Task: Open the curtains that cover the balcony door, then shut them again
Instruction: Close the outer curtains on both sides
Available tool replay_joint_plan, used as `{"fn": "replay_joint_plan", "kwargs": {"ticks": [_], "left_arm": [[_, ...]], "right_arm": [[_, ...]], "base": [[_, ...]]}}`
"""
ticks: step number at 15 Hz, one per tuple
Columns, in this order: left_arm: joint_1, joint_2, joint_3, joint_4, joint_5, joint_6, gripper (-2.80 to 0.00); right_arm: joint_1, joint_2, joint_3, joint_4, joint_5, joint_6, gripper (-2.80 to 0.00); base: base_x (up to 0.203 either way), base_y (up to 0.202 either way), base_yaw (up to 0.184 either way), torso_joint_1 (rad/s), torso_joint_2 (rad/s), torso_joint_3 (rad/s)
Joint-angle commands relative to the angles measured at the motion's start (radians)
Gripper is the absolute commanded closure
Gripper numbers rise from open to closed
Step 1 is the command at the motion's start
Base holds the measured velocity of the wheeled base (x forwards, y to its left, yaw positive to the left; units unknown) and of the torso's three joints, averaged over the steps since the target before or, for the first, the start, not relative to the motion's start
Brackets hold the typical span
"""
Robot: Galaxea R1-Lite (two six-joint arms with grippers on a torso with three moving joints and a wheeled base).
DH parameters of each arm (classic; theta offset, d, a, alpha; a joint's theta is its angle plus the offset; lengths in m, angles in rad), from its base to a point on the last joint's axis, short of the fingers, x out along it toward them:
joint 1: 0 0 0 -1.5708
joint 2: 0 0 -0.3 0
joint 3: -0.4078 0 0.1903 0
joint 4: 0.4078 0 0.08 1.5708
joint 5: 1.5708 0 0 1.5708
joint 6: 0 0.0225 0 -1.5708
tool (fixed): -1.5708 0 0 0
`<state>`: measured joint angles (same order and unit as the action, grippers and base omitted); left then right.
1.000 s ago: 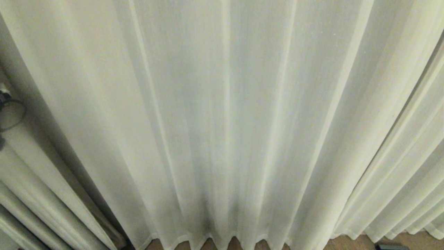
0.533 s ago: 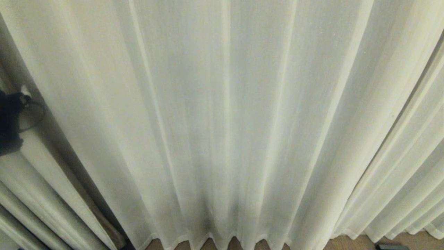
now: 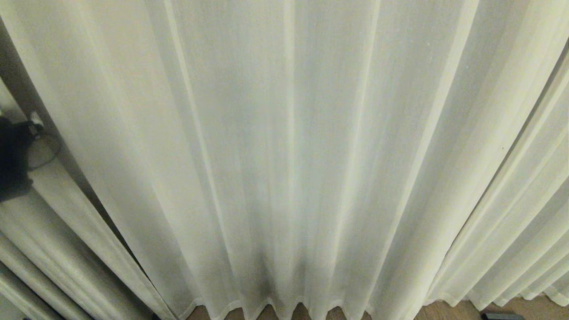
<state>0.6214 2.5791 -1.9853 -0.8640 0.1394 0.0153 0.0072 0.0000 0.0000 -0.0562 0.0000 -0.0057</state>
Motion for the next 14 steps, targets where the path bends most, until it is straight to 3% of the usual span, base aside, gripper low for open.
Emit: {"fn": "replay_joint_plan", "kwargs": {"ticks": [1, 2, 3, 4, 14], "left_arm": [[0.008, 0.003, 0.0, -0.006, 0.0, 0.0, -2.8], [0.008, 0.004, 0.0, -0.004, 0.0, 0.0, -2.8], [0.008, 0.01, 0.0, -0.007, 0.002, -0.003, -1.88], [0.007, 0.012, 0.0, -0.007, 0.0, -0.005, 0.0], [-0.03, 0.004, 0.0, -0.032, -0.001, -0.005, 0.0]], "right_arm": [[0.0, 0.0, 0.0, -0.001, 0.0, 0.0, 0.0], [0.0, 0.0, 0.0, -0.001, 0.0, 0.0, 0.0], [0.0, 0.0, 0.0, -0.001, 0.0, 0.0, 0.0], [0.0, 0.0, 0.0, -0.001, 0.0, 0.0, 0.0], [0.0, 0.0, 0.0, -0.001, 0.0, 0.0, 0.0]], "base": [[0.0, 0.0, 0.0, 0.0, 0.0, 0.0], [0.0, 0.0, 0.0, 0.0, 0.0, 0.0], [0.0, 0.0, 0.0, 0.0, 0.0, 0.0], [0.0, 0.0, 0.0, 0.0, 0.0, 0.0], [0.0, 0.0, 0.0, 0.0, 0.0, 0.0]]}}
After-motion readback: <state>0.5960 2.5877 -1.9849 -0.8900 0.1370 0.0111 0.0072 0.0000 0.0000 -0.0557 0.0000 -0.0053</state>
